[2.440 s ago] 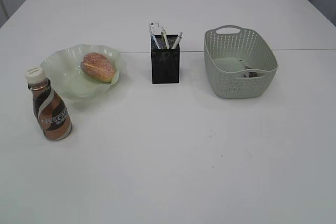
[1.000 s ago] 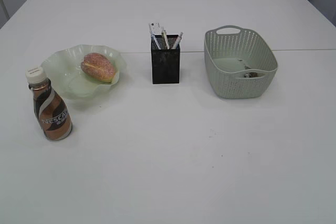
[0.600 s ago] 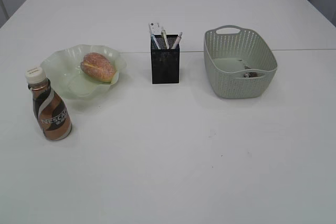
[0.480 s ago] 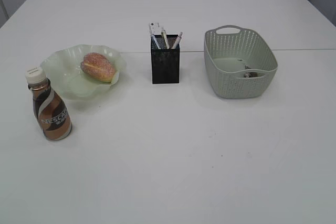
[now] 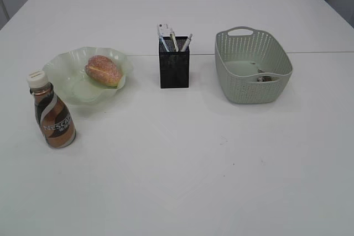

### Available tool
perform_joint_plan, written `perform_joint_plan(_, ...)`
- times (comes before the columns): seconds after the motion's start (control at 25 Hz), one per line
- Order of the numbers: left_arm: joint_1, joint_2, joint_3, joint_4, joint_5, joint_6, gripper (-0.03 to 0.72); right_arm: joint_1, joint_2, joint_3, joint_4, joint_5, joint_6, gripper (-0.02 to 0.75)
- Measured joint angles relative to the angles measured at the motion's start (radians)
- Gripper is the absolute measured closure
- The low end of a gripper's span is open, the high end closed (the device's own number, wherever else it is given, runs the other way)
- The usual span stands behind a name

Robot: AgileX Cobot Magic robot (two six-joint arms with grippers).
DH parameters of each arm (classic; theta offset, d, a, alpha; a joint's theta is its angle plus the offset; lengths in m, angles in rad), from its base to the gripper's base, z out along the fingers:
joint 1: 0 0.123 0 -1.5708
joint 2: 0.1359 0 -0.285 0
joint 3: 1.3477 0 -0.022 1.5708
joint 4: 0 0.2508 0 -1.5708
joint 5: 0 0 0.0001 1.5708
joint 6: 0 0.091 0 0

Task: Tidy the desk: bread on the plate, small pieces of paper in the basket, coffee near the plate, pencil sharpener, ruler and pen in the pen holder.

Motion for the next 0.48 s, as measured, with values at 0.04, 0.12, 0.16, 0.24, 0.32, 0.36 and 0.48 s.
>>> perform_joint_plan(0.04, 0.000, 0.000, 0.000, 0.000, 0.000, 0.000, 0.146, 0.000, 0.000, 0.000, 0.000, 0.000, 0.000, 0.248)
perform_joint_plan(0.12, 0.000, 0.000, 0.000, 0.000, 0.000, 0.000, 0.146, 0.000, 0.000, 0.000, 0.000, 0.000, 0.000, 0.248)
perform_joint_plan(0.16, 0.000, 0.000, 0.000, 0.000, 0.000, 0.000, 0.146, 0.000, 0.000, 0.000, 0.000, 0.000, 0.000, 0.248)
perform_joint_plan(0.24, 0.000, 0.000, 0.000, -0.006, 0.000, 0.000, 0.146, 0.000, 0.000, 0.000, 0.000, 0.000, 0.000, 0.248)
perform_joint_plan(0.32, 0.000, 0.000, 0.000, 0.000, 0.000, 0.000, 0.146, 0.000, 0.000, 0.000, 0.000, 0.000, 0.000, 0.248)
perform_joint_plan(0.36, 0.000, 0.000, 0.000, 0.000, 0.000, 0.000, 0.146, 0.000, 0.000, 0.000, 0.000, 0.000, 0.000, 0.248)
perform_joint_plan(0.48, 0.000, 0.000, 0.000, 0.000, 0.000, 0.000, 0.146, 0.000, 0.000, 0.000, 0.000, 0.000, 0.000, 0.248)
